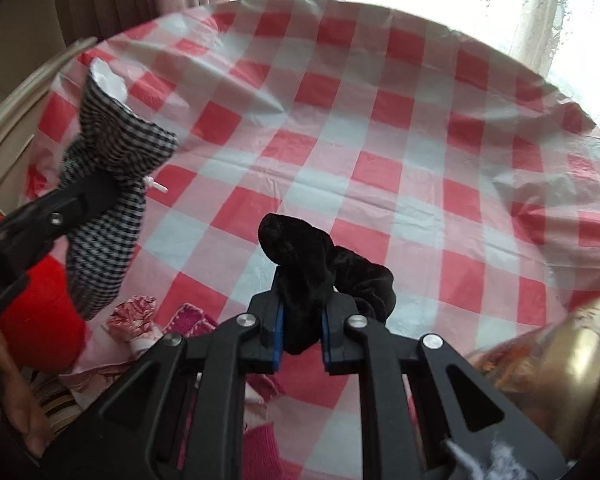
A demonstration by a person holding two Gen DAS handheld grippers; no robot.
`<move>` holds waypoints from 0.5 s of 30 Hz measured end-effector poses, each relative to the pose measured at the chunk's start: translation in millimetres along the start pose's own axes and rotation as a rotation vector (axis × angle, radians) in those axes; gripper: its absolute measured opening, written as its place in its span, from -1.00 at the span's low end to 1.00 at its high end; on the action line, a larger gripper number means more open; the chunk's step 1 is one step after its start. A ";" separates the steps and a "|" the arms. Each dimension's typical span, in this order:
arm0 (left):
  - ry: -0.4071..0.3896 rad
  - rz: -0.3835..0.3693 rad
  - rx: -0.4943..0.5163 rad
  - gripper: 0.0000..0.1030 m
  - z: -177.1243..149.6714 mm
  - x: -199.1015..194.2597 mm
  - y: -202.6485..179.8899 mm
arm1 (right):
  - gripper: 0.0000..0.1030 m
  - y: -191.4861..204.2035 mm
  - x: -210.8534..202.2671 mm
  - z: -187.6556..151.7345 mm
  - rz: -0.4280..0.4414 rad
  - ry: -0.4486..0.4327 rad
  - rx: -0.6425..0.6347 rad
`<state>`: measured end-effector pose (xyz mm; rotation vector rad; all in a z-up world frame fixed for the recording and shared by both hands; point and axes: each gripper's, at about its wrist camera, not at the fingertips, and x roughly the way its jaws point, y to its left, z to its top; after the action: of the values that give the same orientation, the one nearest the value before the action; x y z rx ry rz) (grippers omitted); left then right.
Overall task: Organize soft objects
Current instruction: 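Lift the houndstooth pouch and black scrunchie off the table with both tools, then carry both items over the box and open both tools to drop them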
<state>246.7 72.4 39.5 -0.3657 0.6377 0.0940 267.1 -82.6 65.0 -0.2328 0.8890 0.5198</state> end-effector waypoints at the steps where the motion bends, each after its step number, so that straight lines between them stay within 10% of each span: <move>1: -0.004 -0.005 -0.001 -0.67 0.1 -3.5 -1.9 | -0.68 -2.9 -15.2 -3.0 -0.003 -0.019 0.007; 15: 0.015 -0.214 0.092 -0.67 -40.1 -76.5 -82.6 | -0.68 -54.2 -172.9 -95.3 -0.051 -0.144 0.090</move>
<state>179.0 -17.2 80.6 -0.3441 0.6119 -0.1422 141.4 -224.9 141.5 -0.1338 0.7623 0.4421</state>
